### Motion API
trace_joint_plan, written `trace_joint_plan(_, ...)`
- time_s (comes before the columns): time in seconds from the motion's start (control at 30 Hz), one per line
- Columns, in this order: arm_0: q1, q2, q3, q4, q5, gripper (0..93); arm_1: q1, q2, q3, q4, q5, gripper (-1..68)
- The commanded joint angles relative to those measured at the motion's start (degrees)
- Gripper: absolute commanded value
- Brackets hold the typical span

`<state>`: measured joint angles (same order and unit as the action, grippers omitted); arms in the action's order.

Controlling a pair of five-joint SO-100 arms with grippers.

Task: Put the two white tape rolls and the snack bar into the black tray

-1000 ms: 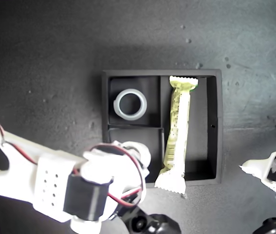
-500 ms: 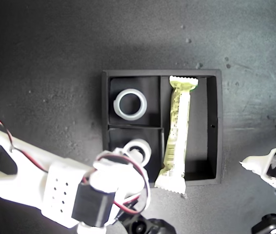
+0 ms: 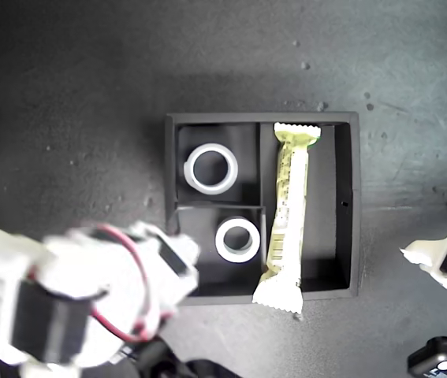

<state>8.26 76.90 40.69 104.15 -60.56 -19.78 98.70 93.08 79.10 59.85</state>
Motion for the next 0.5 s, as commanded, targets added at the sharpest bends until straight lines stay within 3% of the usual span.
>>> trace_joint_plan(0.0, -6.06, 27.33, 19.16, 0.62, 1.14, 0.1, 0.7, 6.15, -3.78, 7.38, 4.48, 7.0)
trace_joint_plan(0.17, -11.95, 56.95, 49.92, -4.39, -0.97, 0.1, 3.78, 31.9, 15.38, 2.02, 10.11, 3.5)
trace_joint_plan(0.23, -11.95, 65.48, 62.14, -7.73, -3.25, 0.0, 5.71, 42.19, 25.14, -1.49, 10.81, 0.2)
trace_joint_plan(0.47, -8.96, 85.43, 96.06, -21.97, -11.07, 0.0, 12.39, 67.68, 58.1, -15.56, 12.74, -0.5)
